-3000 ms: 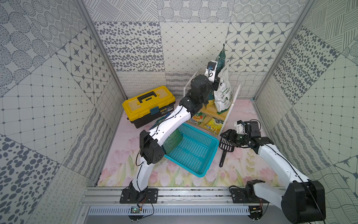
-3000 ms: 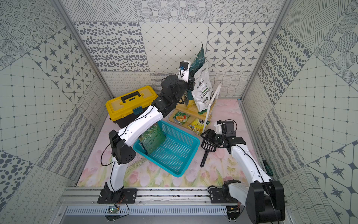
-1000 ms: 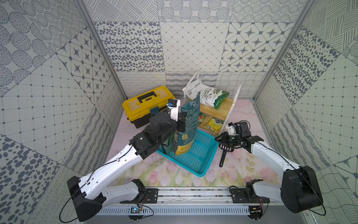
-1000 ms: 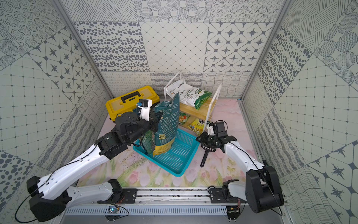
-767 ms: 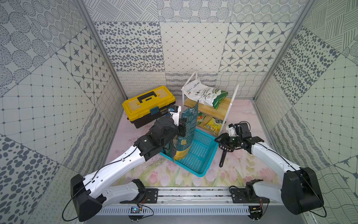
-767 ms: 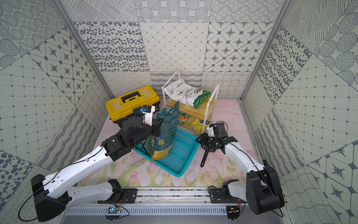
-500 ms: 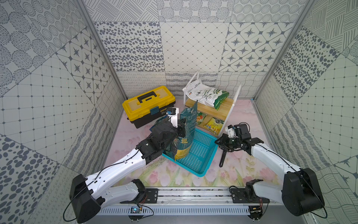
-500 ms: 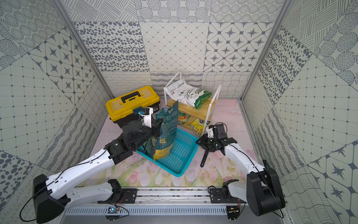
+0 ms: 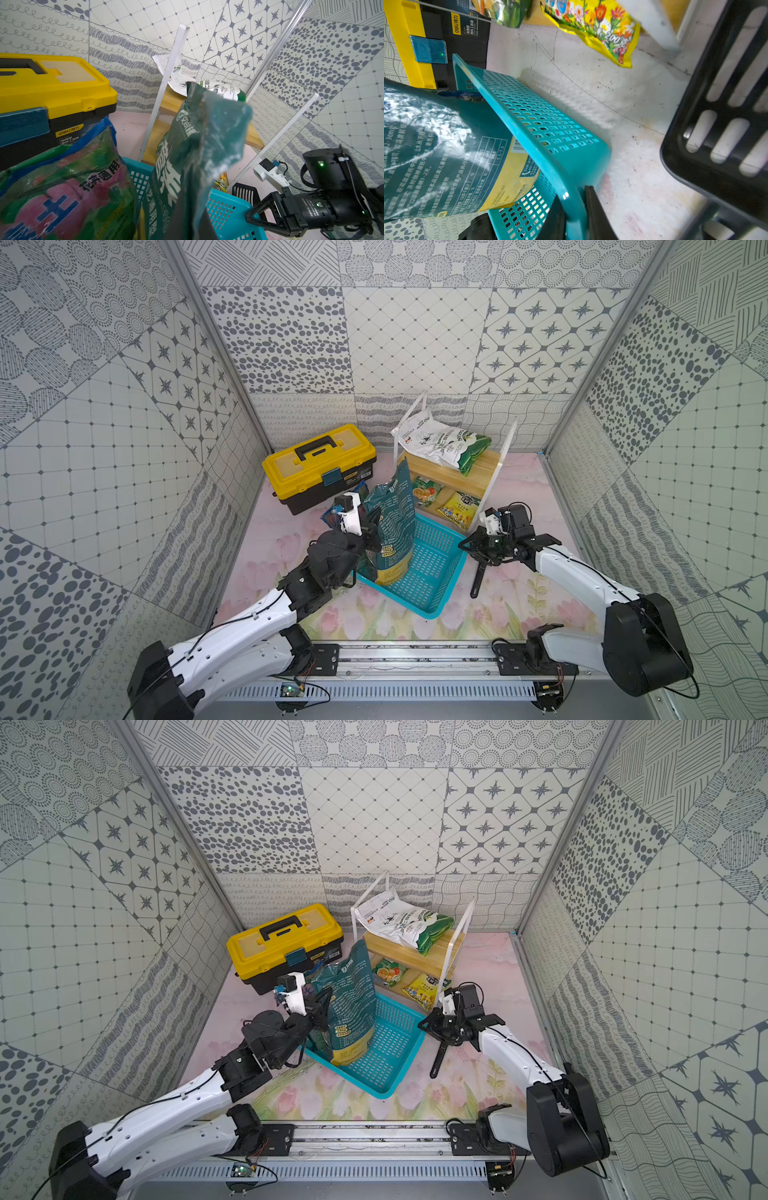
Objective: Take down the fertilizer bag from the shelf
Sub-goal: Place the fertilizer bag in the storage box.
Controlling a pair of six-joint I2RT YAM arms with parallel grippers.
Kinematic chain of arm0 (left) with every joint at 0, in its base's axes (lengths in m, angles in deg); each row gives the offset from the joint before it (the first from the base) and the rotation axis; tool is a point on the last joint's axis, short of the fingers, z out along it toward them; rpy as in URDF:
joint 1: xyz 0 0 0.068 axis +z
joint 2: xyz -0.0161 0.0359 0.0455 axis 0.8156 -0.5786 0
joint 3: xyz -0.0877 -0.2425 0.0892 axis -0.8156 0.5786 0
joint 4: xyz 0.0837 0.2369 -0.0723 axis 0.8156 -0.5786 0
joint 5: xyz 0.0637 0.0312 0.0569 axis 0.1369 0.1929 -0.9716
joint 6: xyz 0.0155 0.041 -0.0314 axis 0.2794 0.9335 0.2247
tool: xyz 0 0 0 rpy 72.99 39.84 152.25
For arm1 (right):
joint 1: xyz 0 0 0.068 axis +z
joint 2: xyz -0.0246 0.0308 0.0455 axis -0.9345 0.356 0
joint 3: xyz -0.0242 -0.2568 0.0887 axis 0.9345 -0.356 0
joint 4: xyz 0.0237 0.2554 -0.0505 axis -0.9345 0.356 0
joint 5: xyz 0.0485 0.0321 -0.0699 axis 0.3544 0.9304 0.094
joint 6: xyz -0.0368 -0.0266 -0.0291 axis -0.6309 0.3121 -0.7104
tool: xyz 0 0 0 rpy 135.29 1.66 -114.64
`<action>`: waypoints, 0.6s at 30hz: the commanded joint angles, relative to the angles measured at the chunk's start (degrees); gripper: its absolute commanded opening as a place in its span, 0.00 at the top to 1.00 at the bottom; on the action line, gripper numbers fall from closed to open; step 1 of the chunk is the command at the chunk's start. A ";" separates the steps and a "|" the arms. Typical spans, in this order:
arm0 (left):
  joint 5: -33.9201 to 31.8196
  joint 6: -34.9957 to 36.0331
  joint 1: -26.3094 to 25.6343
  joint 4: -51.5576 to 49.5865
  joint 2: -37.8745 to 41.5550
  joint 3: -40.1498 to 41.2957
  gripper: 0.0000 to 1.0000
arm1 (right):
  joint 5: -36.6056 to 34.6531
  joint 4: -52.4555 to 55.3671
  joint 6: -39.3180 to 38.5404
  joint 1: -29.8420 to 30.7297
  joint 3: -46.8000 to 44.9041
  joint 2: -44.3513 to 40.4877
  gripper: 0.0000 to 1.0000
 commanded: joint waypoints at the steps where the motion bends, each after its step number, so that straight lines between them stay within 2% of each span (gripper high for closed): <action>1: -3.82 -7.95 -0.37 -9.16 9.13 4.46 1.00 | -2.44 0.10 -0.70 0.07 0.05 1.34 0.87; 4: -5.80 -12.33 -0.81 -13.49 12.61 7.84 1.00 | -2.56 -0.10 -0.52 0.07 0.14 1.88 0.89; 6: -8.12 -12.41 -0.82 -13.49 12.88 9.43 1.00 | -2.68 -0.22 -0.39 0.07 0.27 2.15 0.91; 11: -12.46 -5.75 -0.84 -11.37 7.98 8.15 1.00 | -3.53 0.05 -0.11 0.07 0.22 1.76 0.93; 16: -20.58 0.72 -0.20 -10.51 3.69 6.72 1.00 | -4.36 0.36 -0.07 0.07 -0.10 1.41 0.94; 18: -20.31 0.81 1.21 -10.06 3.40 6.64 1.00 | -4.11 0.27 -0.01 0.11 -0.18 1.51 0.94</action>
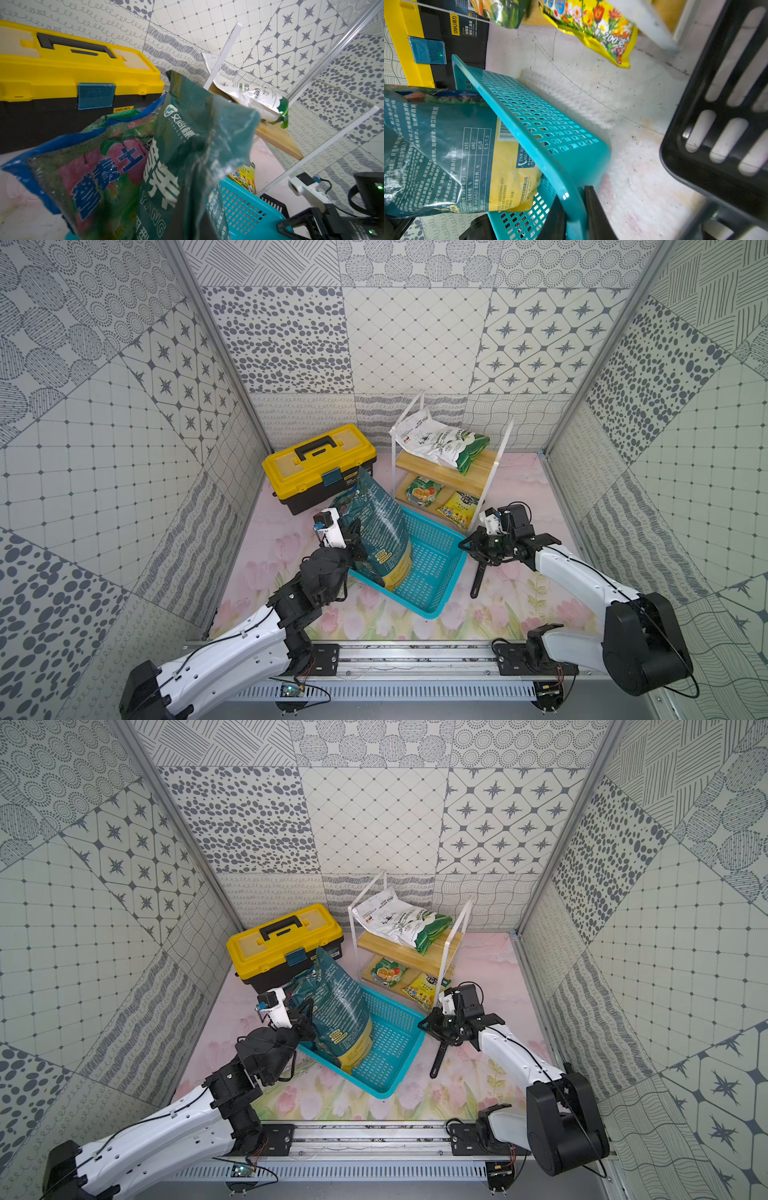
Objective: Take down the fertilizer bag from the shelf
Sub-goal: Place the fertilizer bag in the storage box.
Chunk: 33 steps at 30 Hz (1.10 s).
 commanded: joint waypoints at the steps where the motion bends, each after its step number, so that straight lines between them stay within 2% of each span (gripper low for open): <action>1: -6.48 4.56 2.56 -7.23 -2.05 -0.29 1.00 | -3.64 -0.06 -0.26 0.05 -0.46 1.31 0.94; 5: -4.23 0.79 5.80 -9.53 -1.30 -1.12 0.99 | -3.33 0.05 -0.69 0.05 -0.46 1.07 0.93; 7: -3.32 1.14 6.15 -9.66 -0.60 -1.89 0.81 | -3.09 -0.02 -0.86 0.05 -0.51 0.80 0.93; 9: -2.56 1.95 6.18 -9.78 -0.21 -3.07 0.68 | -2.82 -0.02 -0.99 0.05 -0.47 0.70 0.90; 13: -0.94 3.33 6.24 -10.92 -0.19 -6.61 0.46 | -1.86 -0.03 -1.37 0.05 0.05 0.98 0.78; 15: -0.43 3.84 6.28 -11.36 -0.27 -8.62 0.32 | -1.57 0.02 -1.46 0.05 0.40 0.96 0.67; 18: 0.66 5.92 6.23 -11.20 -0.62 -12.32 0.26 | -1.57 0.26 -1.69 0.05 1.07 0.55 0.54; 23: 2.84 11.09 6.25 -11.33 -3.01 -19.73 0.24 | -1.48 1.25 -2.30 -0.02 2.48 0.44 0.44; 26: 5.43 13.01 6.24 -11.47 -5.46 -24.21 0.24 | -1.57 1.93 -2.97 -0.12 3.34 0.55 0.41; 33: 19.27 13.26 6.13 -15.54 -16.06 -38.56 0.23 | 0.01 3.79 -4.20 -3.27 4.28 -0.01 0.40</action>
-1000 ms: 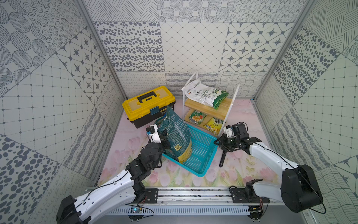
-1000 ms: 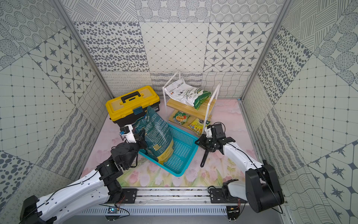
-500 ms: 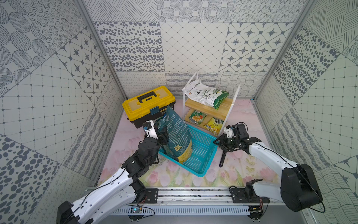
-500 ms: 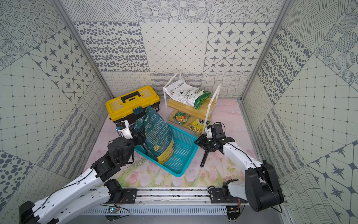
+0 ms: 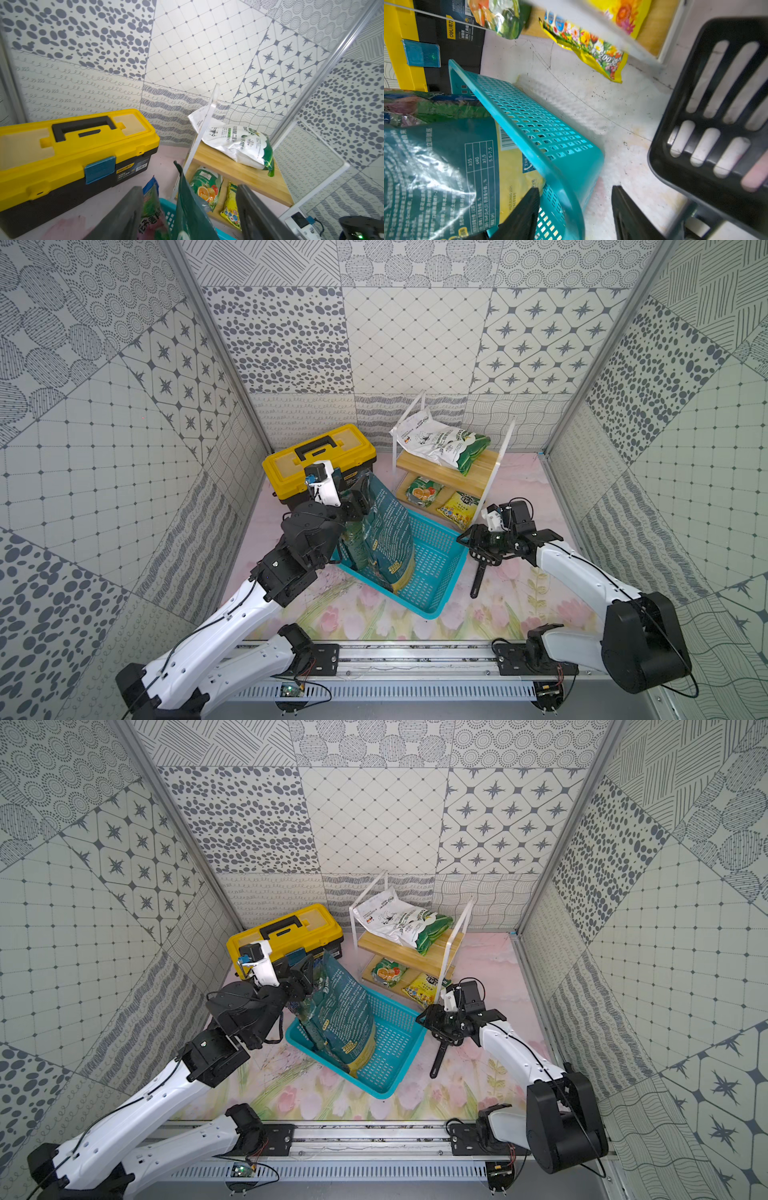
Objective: Take down the fertilizer bag from the shelf
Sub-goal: Place the fertilizer bag in the storage box, then pick up the fertilizer bag from the shelf.
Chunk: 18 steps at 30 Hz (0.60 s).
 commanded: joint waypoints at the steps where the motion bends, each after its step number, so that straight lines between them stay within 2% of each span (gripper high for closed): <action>1: 13.22 2.74 -0.16 -2.97 -7.43 -10.03 0.23 | 1.00 0.45 -1.29 -2.24 1.28 -0.83 0.40; 9: 15.79 3.67 -3.15 3.70 -15.99 -16.61 0.22 | 1.81 2.78 -3.12 -3.34 1.98 -3.42 0.39; 14: 18.29 2.89 -4.52 3.46 -19.92 -21.54 0.24 | -1.78 5.83 -5.79 -3.34 2.90 -4.95 0.39; 18: 20.52 -0.02 -6.12 2.54 -25.21 -28.37 0.26 | -1.32 6.03 -6.12 -3.35 3.00 -4.55 0.39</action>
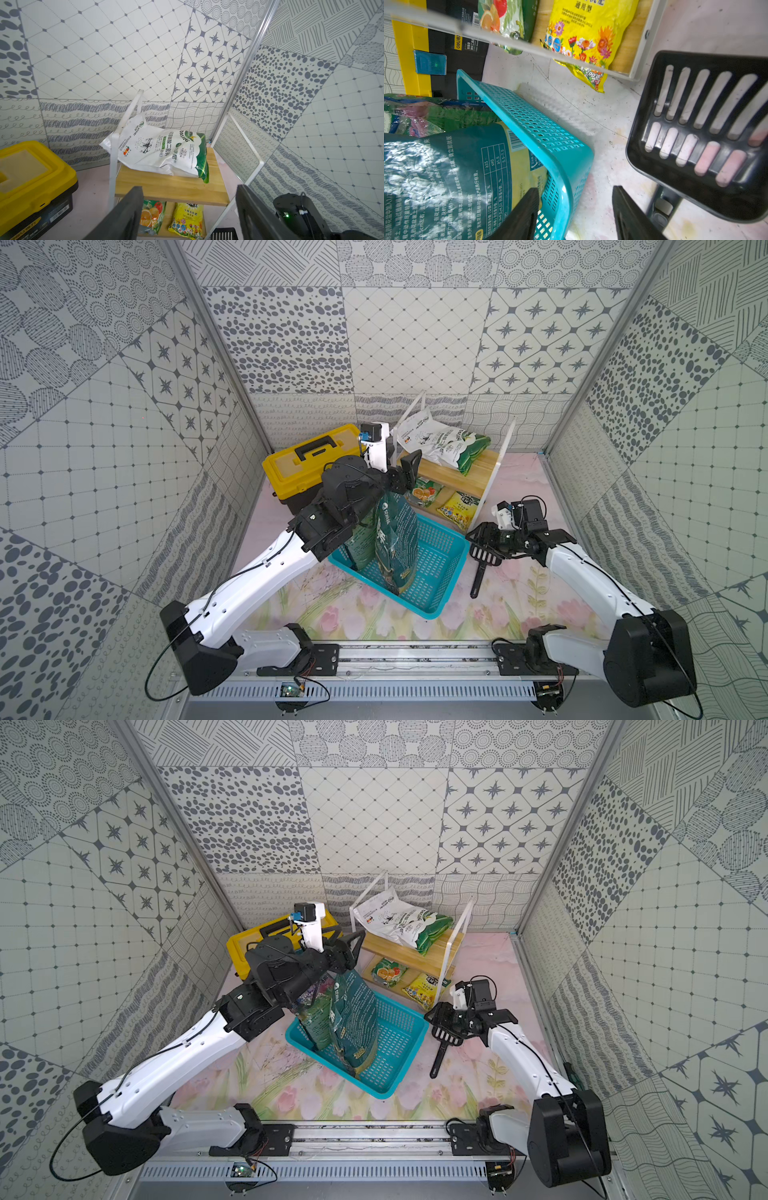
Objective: Take down the fertilizer bag from the shelf
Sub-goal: Pick up the fertilizer bag from the shelf.
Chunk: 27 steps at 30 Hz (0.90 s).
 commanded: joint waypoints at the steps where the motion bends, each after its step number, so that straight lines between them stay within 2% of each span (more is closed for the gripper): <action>1: 6.54 -4.00 -1.59 3.26 -5.85 -7.44 0.26 | -0.66 0.31 -1.62 -0.01 1.40 -0.41 0.39; 8: 6.05 -24.18 -1.84 6.43 -18.28 -14.06 0.30 | -1.40 0.26 -1.49 -0.05 0.93 -0.82 0.39; 11: 2.20 -32.46 -2.08 4.77 -23.38 -16.69 0.30 | -1.62 0.32 -1.59 0.00 0.61 -1.27 0.39; 18: -9.96 -44.99 -1.78 3.20 -30.58 -18.64 0.30 | -1.89 0.31 -2.29 -0.04 0.21 -1.56 0.39; 24: -11.59 -59.67 0.60 -2.52 -37.10 -22.45 0.33 | -2.06 0.26 -3.07 -0.01 -0.03 -1.44 0.39; 27: -13.38 -63.54 1.35 -4.74 -39.06 -23.70 0.34 | -2.24 0.30 -3.42 -0.02 -0.33 -1.45 0.38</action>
